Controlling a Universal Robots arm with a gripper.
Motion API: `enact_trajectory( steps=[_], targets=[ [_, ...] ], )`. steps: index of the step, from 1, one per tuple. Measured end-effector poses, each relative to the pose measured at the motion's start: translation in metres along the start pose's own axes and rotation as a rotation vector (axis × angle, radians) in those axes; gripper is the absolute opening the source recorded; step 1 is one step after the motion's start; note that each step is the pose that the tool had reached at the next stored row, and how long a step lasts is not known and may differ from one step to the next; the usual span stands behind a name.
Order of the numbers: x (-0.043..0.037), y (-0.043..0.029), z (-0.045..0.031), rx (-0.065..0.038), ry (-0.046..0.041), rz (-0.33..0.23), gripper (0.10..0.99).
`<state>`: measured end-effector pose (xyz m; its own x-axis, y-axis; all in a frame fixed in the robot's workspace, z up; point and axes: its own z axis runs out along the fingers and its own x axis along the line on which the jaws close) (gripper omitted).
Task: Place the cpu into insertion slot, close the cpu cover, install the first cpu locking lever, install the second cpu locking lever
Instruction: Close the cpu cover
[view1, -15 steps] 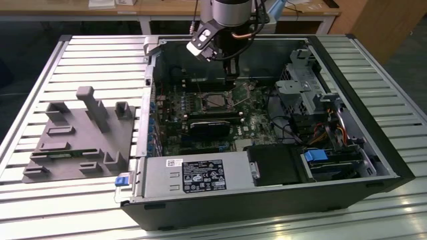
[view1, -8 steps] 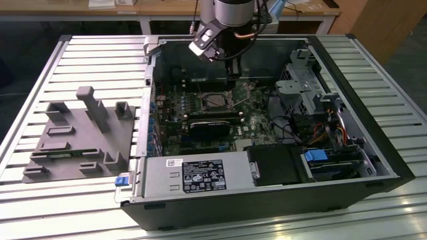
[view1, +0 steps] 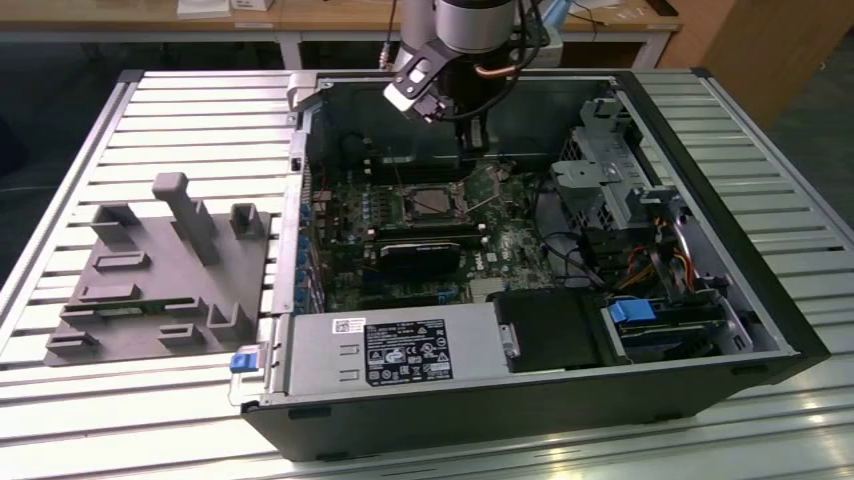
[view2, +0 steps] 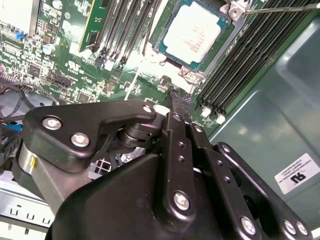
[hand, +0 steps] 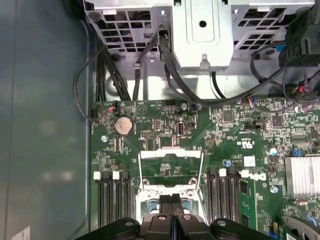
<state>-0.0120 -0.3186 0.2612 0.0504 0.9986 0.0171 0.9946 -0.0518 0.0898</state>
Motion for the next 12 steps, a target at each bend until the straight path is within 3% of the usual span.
enact_trajectory(
  steps=[12],
  targets=[
    [0.0007, 0.0139, 0.0013, 0.000, 0.0000, 0.000, 0.102]
  ],
)
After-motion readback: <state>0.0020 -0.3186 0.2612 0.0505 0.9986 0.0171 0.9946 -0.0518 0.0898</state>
